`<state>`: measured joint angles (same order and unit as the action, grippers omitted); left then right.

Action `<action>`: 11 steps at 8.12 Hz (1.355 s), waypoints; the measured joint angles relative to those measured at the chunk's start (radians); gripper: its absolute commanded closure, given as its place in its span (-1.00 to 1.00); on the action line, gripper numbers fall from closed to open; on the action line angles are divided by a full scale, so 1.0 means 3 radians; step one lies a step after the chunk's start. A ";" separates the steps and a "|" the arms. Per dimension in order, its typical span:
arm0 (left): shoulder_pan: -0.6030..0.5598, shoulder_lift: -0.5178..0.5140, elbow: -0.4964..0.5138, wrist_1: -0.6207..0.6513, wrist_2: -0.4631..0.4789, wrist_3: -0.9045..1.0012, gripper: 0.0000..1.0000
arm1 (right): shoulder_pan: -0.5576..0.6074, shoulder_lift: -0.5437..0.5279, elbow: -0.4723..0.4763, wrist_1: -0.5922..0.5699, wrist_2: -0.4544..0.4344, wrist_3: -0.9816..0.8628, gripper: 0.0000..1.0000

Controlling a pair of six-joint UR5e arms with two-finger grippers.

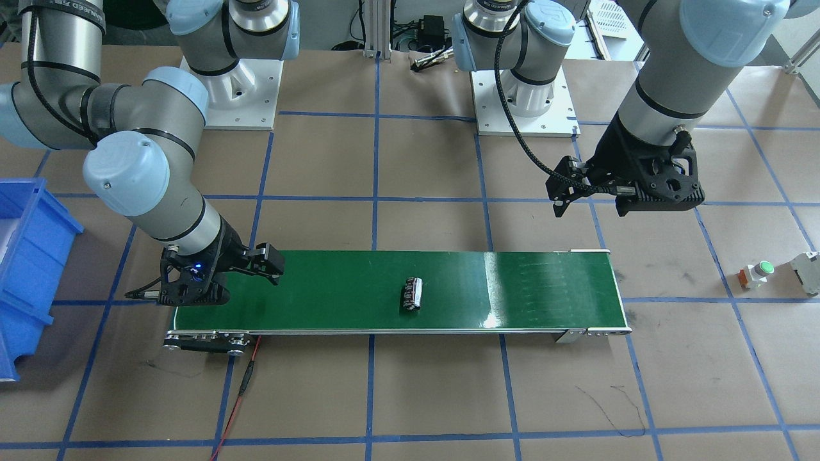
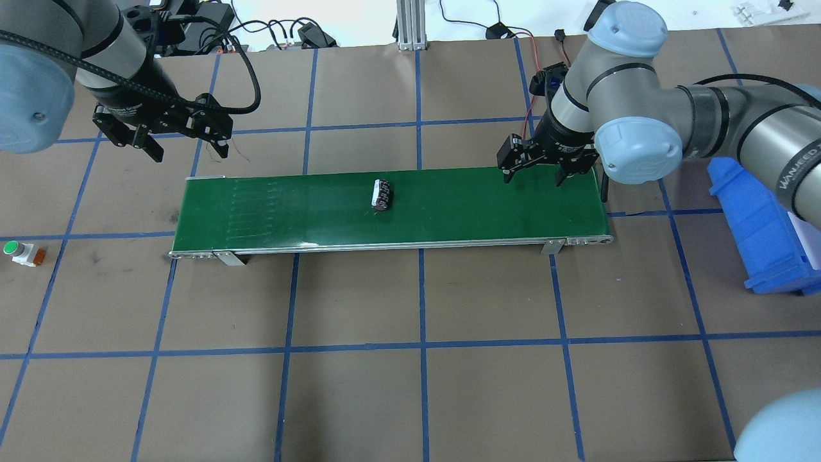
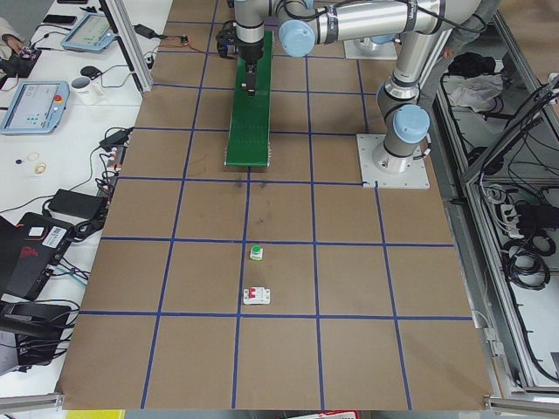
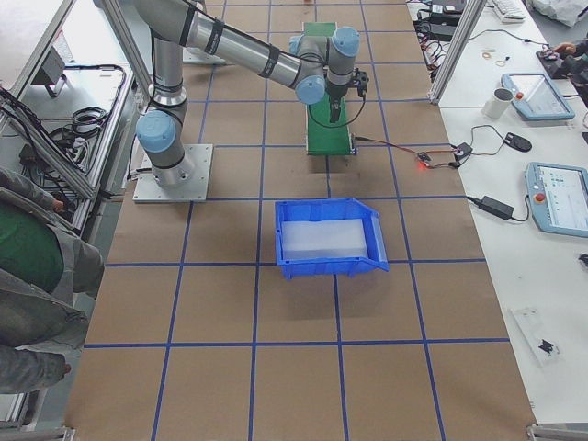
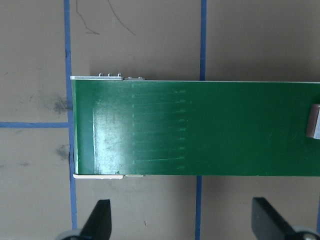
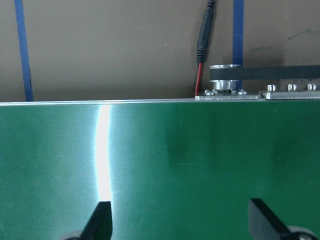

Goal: Move capacitor from left to right
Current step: 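Raise the left gripper away while the right gripper moves over the belt, then grasp the capacitor riding on the belt with the right gripper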

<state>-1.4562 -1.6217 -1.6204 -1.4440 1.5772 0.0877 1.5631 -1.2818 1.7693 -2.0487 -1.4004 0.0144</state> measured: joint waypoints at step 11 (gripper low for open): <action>-0.0008 0.0091 0.0002 -0.0457 0.0208 -0.0006 -1.00 | 0.0036 0.0003 0.0157 -0.0115 0.0252 0.0013 -0.85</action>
<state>-1.4586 -1.5943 -1.6198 -1.5813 1.6397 0.0860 1.5738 -1.2809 1.8165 -2.0831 -1.3248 0.0184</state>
